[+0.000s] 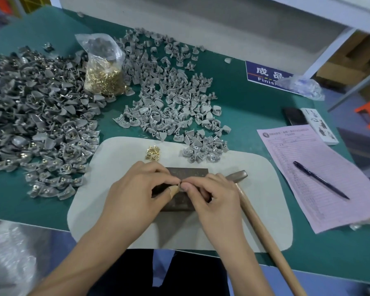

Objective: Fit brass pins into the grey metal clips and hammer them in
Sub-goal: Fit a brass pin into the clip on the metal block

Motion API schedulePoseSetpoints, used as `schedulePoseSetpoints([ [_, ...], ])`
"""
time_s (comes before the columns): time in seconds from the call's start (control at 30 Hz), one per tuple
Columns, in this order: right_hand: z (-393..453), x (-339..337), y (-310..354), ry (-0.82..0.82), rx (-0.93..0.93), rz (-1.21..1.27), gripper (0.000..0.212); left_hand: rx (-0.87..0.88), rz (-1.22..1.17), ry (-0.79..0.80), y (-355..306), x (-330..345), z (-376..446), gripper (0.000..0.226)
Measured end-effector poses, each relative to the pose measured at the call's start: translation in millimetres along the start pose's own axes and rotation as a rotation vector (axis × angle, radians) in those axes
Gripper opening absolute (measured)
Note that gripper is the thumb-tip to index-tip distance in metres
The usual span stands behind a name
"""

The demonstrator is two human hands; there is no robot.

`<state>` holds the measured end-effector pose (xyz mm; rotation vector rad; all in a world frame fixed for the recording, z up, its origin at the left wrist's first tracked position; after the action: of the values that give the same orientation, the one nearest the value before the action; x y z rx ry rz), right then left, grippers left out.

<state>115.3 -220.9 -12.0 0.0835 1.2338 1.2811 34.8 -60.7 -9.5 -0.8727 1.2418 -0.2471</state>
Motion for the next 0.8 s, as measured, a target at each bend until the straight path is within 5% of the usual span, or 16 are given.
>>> schedulePoseSetpoints([
  [0.8, 22.4, -17.2, 22.6, 0.170, 0.002, -0.276, 0.015, 0.040, 0.120, -0.070, -10.2, -3.0, -5.3, 0.013],
])
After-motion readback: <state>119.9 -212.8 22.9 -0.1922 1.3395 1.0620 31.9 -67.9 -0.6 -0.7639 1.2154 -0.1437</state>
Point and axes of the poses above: each hand's wrist, its own z-axis towards the middle knuckle, its own x-axis out of the palm, y = z × x, the point moved 2 cm from there along z, towards the middle knuckle, and after that the axes turned 7 degrees about -x, right-handed, at the moved point
